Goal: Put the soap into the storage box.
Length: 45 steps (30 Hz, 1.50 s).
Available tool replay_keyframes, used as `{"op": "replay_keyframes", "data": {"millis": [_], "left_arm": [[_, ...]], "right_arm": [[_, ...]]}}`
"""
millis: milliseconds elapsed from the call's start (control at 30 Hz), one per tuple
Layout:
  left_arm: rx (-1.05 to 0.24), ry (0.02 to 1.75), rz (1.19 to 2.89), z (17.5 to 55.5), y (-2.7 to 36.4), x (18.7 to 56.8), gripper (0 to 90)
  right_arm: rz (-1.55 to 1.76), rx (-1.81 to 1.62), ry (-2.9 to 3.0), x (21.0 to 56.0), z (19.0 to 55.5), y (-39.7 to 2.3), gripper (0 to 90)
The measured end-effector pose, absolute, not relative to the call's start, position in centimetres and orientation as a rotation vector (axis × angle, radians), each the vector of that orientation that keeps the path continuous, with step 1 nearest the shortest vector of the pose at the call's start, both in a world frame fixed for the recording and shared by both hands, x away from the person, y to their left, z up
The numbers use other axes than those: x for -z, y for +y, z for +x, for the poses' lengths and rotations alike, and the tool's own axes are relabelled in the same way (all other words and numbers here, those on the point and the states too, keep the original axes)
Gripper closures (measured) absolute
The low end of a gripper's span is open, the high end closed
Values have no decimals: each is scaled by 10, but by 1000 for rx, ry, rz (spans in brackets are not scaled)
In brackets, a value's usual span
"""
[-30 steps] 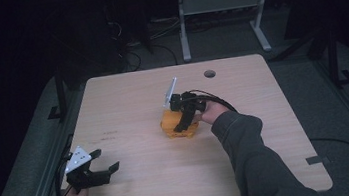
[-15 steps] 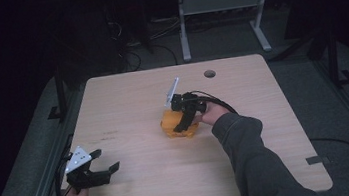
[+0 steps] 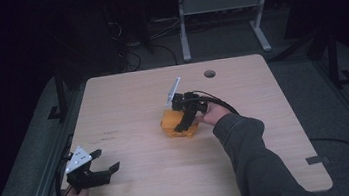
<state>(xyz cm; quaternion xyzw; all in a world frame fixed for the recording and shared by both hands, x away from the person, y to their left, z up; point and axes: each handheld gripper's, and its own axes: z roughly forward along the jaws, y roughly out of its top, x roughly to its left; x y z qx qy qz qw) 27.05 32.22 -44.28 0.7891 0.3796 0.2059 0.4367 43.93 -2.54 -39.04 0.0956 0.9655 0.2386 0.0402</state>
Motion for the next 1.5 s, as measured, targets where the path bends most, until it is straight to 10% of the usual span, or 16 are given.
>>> {"op": "replay_keyframes", "data": {"millis": [1500], "left_arm": [[-520,961,1947,270,324,441,143]], "right_arm": [[402,-850,2868,361,424,-72,170]]}}
